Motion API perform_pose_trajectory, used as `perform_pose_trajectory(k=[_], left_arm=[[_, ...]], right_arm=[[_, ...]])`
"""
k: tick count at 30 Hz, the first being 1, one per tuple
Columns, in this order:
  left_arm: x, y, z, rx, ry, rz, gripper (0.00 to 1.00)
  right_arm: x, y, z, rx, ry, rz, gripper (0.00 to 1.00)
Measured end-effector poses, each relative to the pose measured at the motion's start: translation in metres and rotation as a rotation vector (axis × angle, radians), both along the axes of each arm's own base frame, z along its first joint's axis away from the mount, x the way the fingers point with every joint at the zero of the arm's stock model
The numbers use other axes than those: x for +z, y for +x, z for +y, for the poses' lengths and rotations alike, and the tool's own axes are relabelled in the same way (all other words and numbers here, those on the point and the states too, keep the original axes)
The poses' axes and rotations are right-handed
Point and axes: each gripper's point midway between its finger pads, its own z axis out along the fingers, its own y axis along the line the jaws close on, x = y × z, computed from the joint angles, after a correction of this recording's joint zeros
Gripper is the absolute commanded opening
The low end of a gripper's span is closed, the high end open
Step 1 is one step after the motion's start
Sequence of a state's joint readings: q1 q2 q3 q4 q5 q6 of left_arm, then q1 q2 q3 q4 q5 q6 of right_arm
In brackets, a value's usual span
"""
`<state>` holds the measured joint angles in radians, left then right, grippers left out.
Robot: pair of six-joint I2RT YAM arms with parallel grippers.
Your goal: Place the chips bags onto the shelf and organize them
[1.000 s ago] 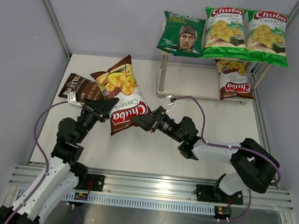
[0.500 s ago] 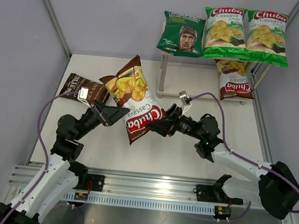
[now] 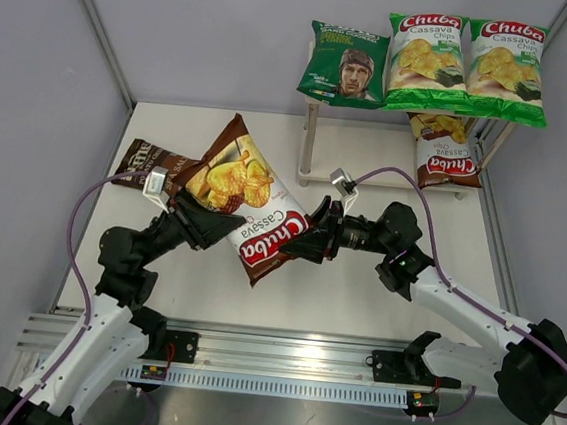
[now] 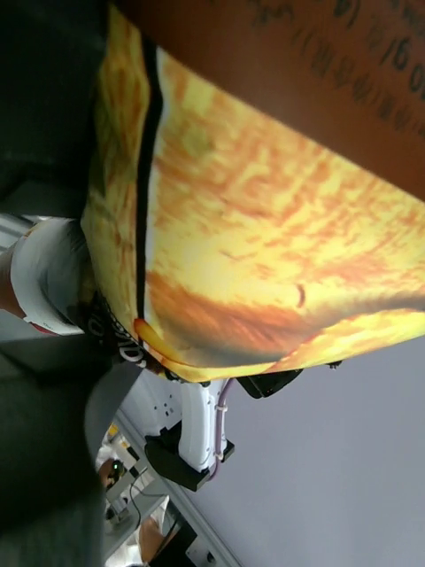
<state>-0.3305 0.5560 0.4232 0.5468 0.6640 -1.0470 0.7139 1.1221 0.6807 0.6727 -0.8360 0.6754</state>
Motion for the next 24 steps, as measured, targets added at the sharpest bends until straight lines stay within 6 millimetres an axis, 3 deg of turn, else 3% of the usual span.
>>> perform_pose_trajectory(k=[2,4,6,13,19,24], left_arm=[[0.001,0.0,0.002,0.014,-0.004,-0.003,0.26],[0.002,0.002,0.004,0.038,-0.015,0.003,0.24],[0.005,0.002,0.008,0.067,-0.033,-0.004,0.2],[-0.005,0.01,0.019,0.144,-0.097,0.046,0.18],[-0.024,0.025,0.029,0.22,-0.179,0.15,0.18],[-0.021,0.025,0.037,0.255,-0.26,0.156,0.18]], right_arm=[[-0.004,0.004,0.0,-0.025,-0.015,0.019,0.52],[-0.004,0.006,-0.001,-0.049,-0.02,0.043,0.8],[-0.004,0.007,-0.003,-0.078,-0.01,0.069,0.97],[-0.005,0.016,-0.014,-0.19,0.14,0.174,0.99],[0.003,0.0,0.004,-0.19,0.21,0.216,0.99],[0.006,0.006,0.009,-0.273,0.24,0.243,0.99]])
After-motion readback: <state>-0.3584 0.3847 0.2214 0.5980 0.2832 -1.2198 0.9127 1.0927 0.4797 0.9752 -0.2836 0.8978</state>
